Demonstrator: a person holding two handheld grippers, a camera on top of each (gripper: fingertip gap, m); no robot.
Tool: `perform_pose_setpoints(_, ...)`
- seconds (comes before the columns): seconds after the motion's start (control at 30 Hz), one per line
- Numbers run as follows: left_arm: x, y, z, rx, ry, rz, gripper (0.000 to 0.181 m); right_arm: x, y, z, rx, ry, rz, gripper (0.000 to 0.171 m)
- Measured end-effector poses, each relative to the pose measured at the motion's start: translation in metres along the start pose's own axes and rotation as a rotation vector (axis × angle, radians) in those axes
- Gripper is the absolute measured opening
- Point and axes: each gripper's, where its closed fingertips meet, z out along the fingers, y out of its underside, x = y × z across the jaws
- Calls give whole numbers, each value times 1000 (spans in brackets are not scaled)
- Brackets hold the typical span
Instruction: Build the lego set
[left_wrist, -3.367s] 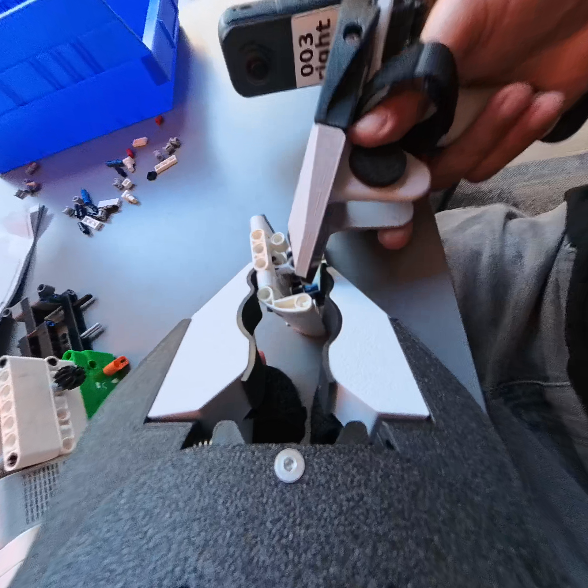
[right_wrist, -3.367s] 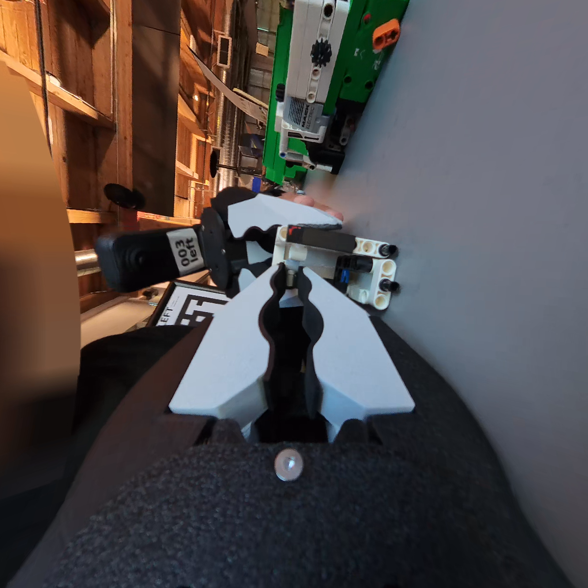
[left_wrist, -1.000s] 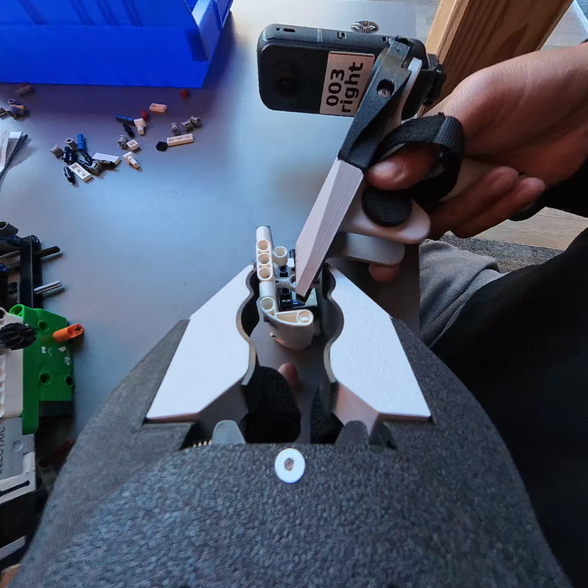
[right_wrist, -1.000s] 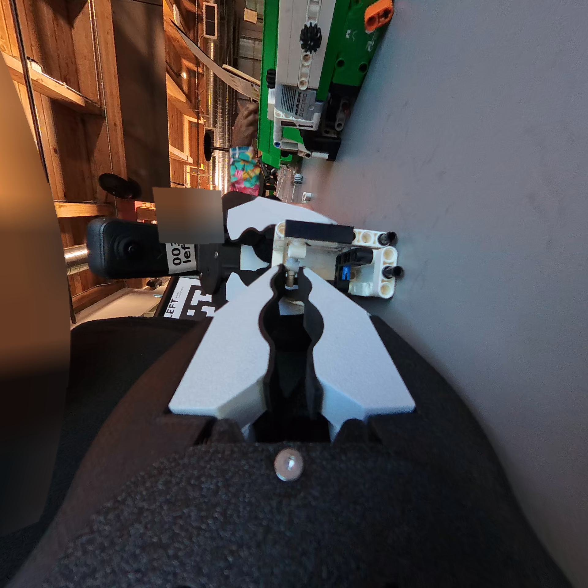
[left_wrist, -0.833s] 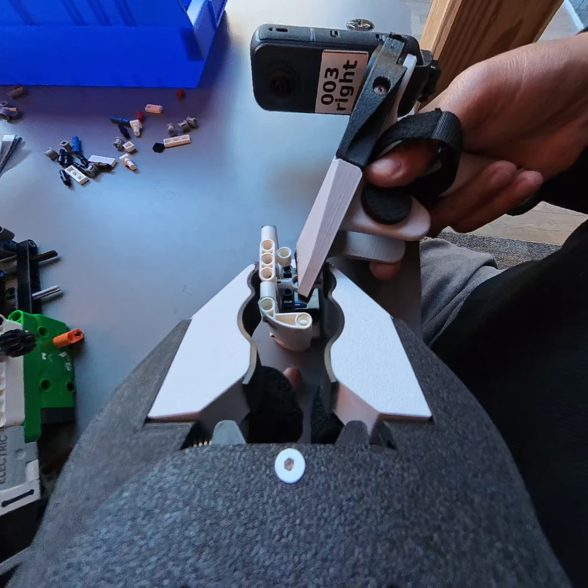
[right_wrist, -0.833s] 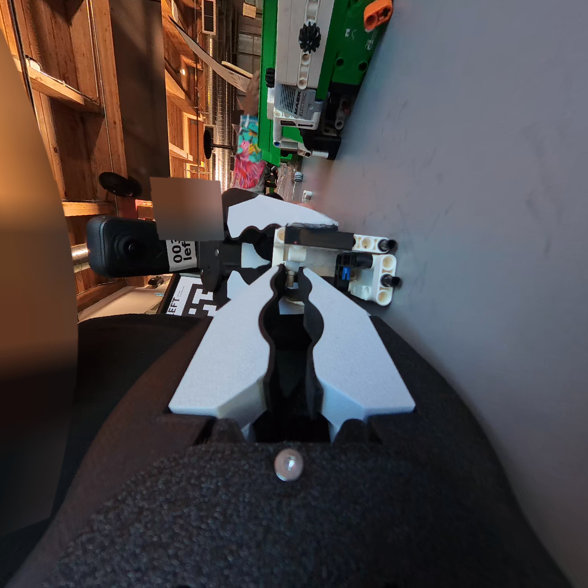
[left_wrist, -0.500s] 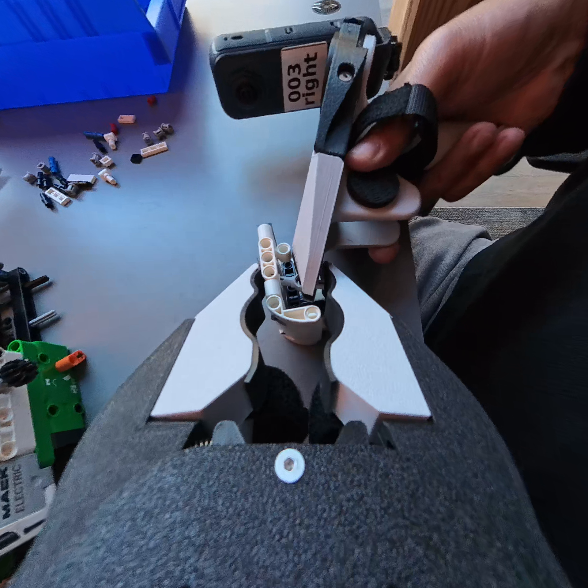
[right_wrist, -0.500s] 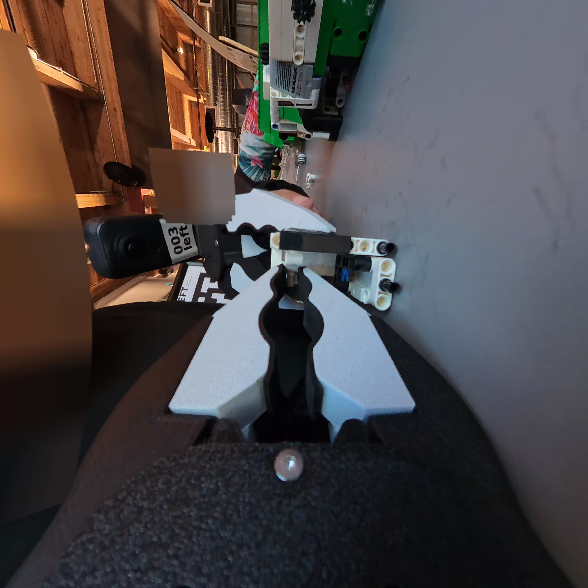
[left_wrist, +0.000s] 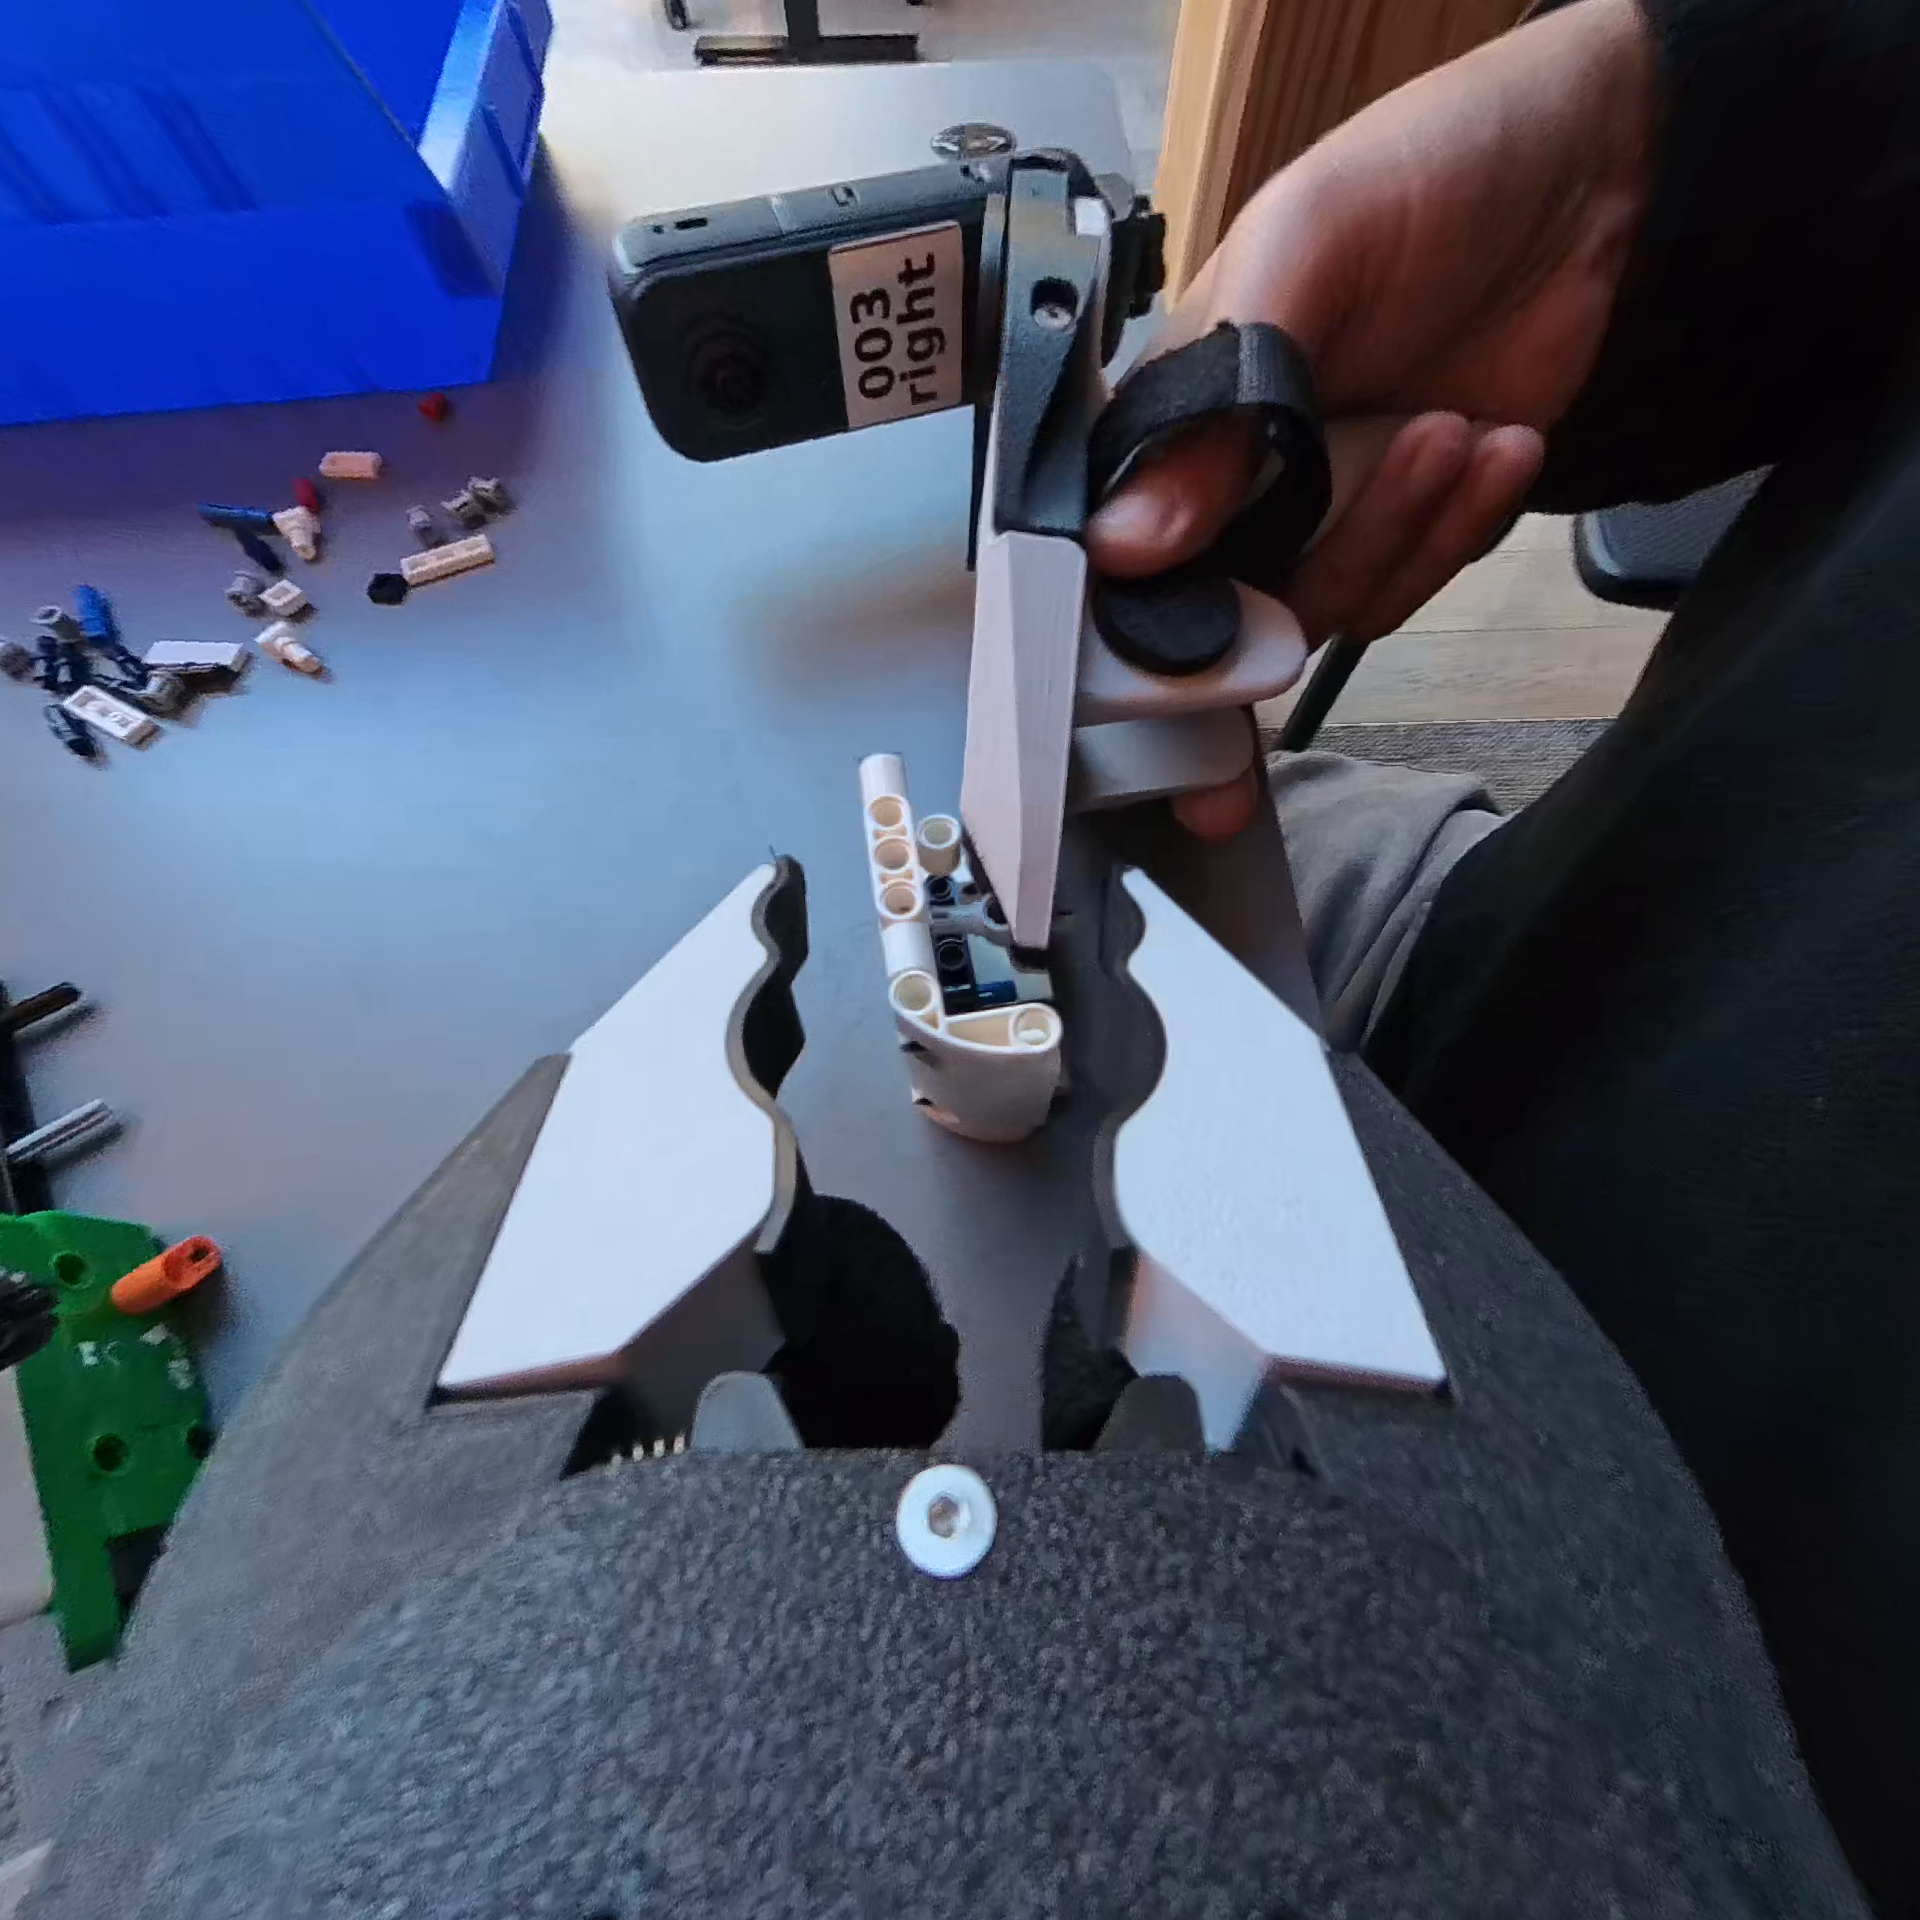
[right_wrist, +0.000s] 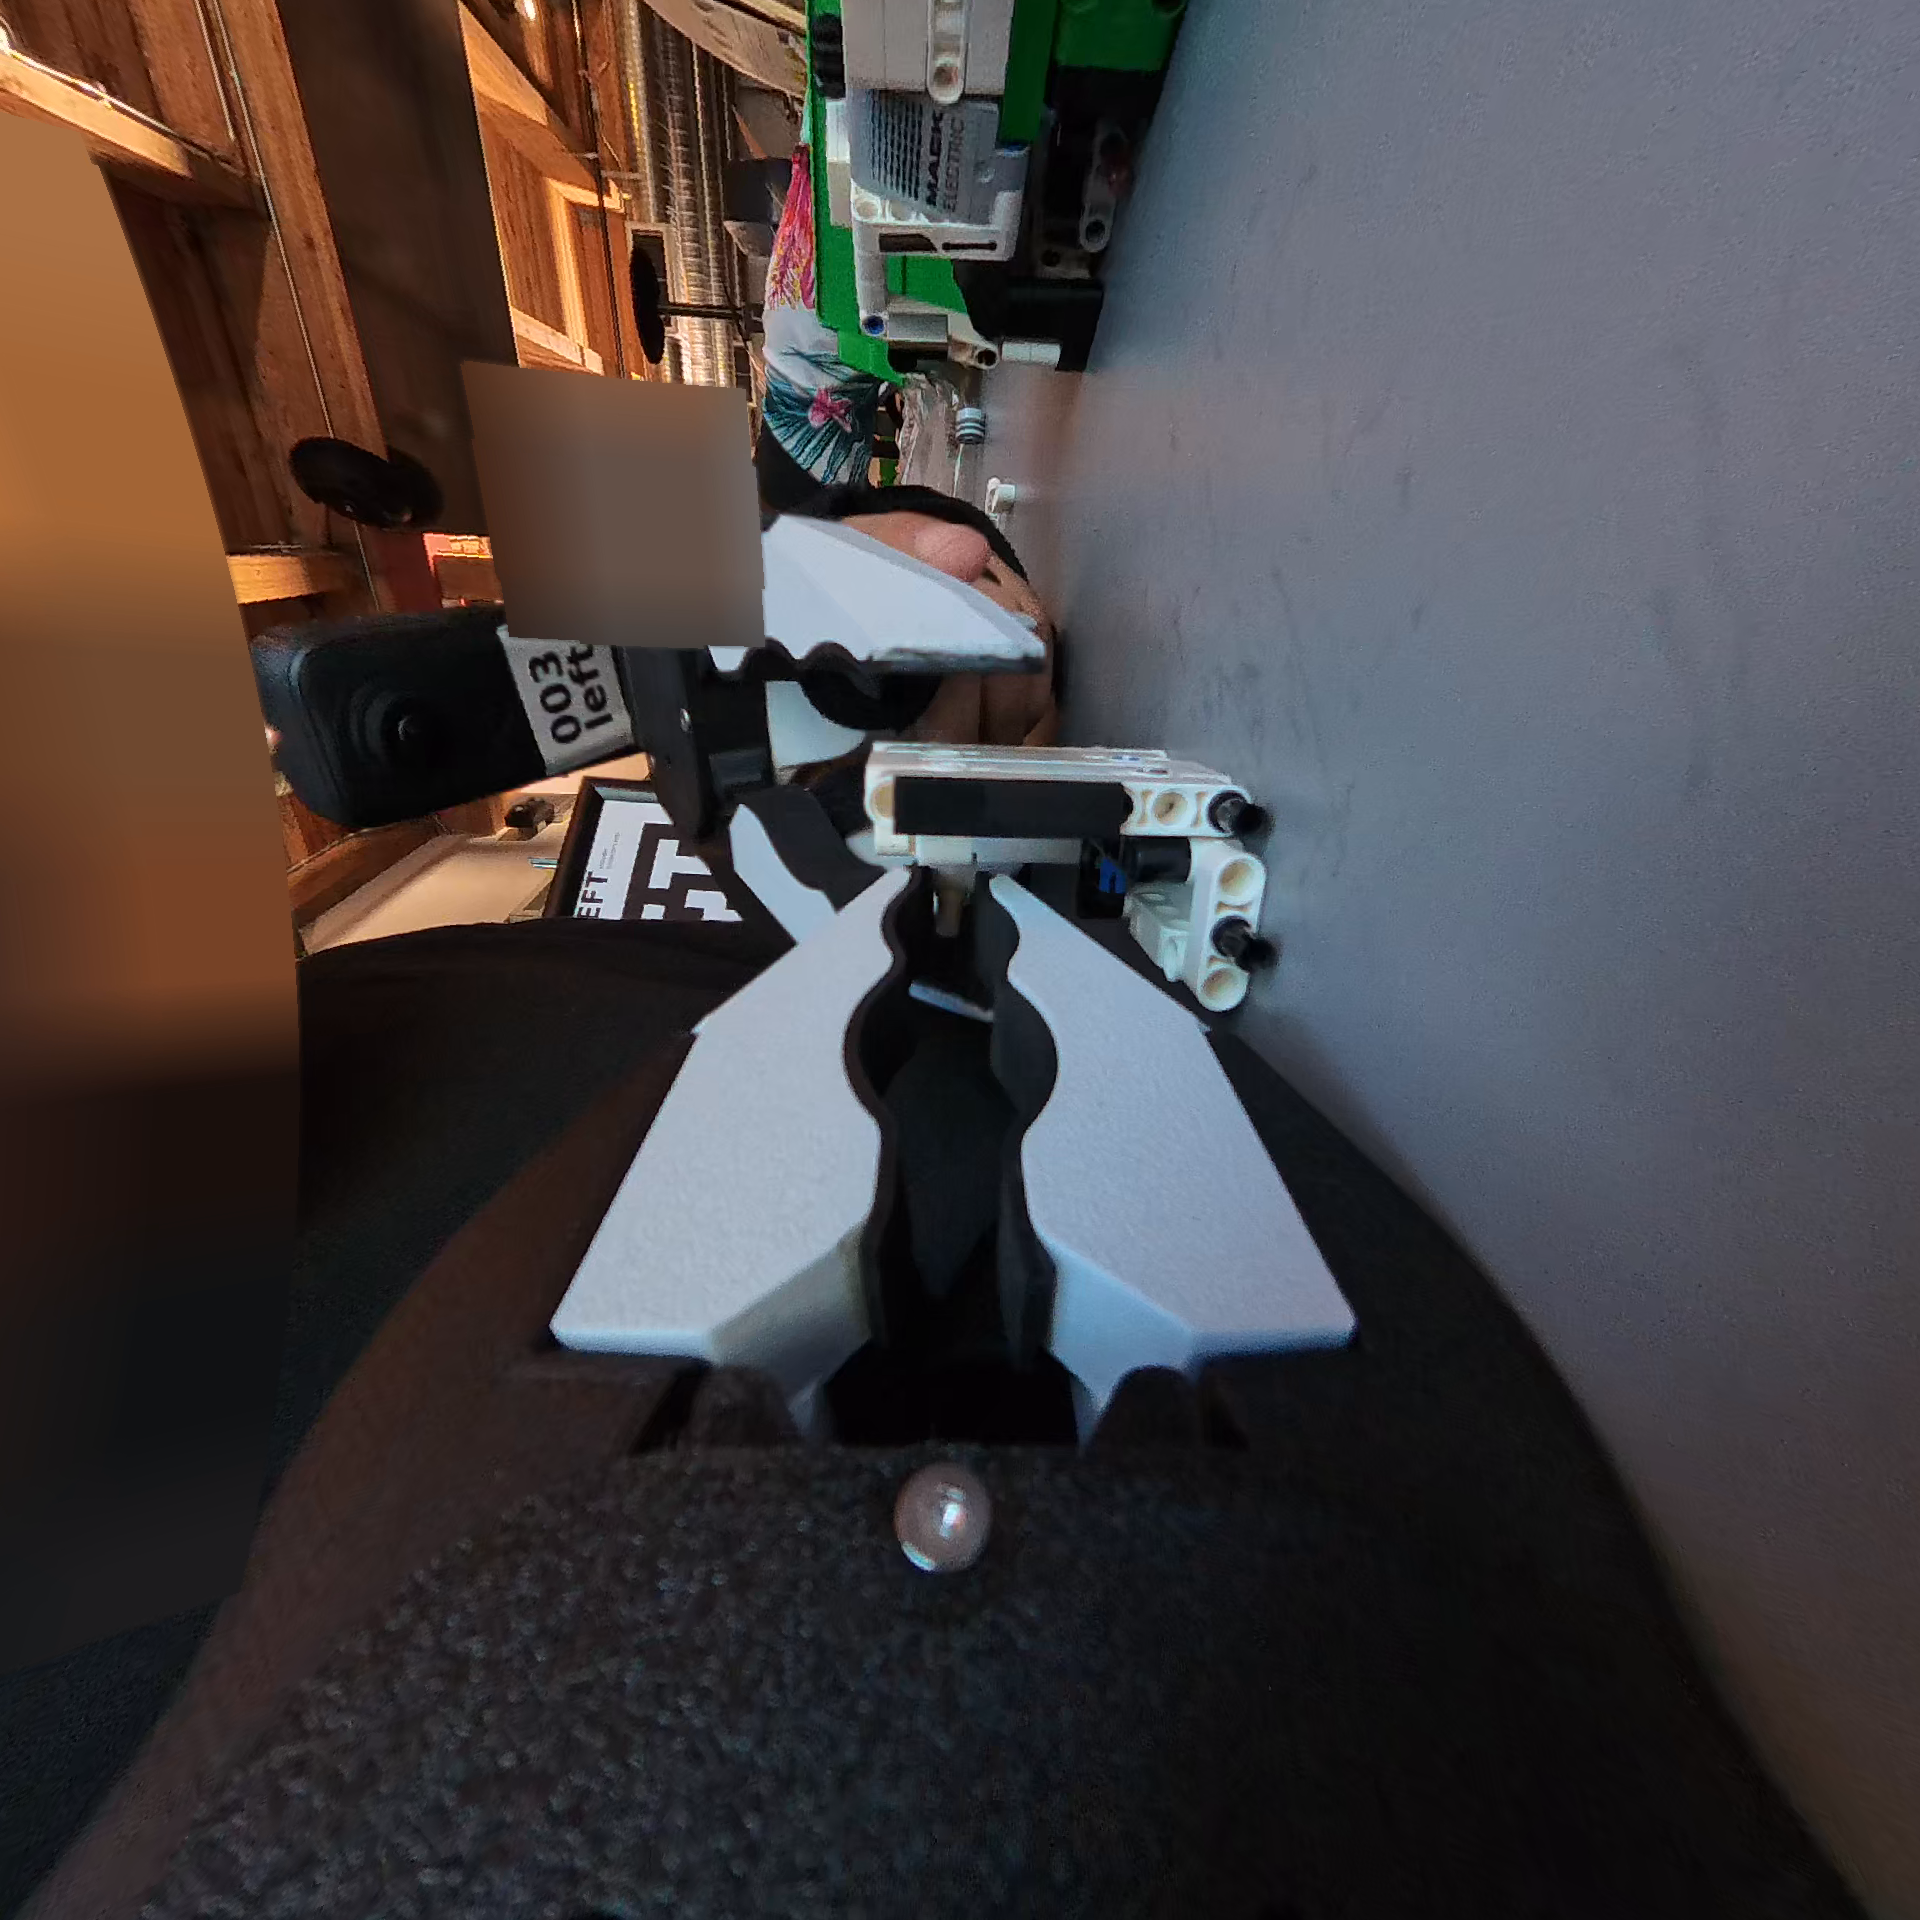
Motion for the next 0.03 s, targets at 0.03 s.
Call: perform_pose_setpoints(0.03, 1, -1, 0, 2, 18, -4, 55, 0, 0, 0, -5, -2, 3, 6)
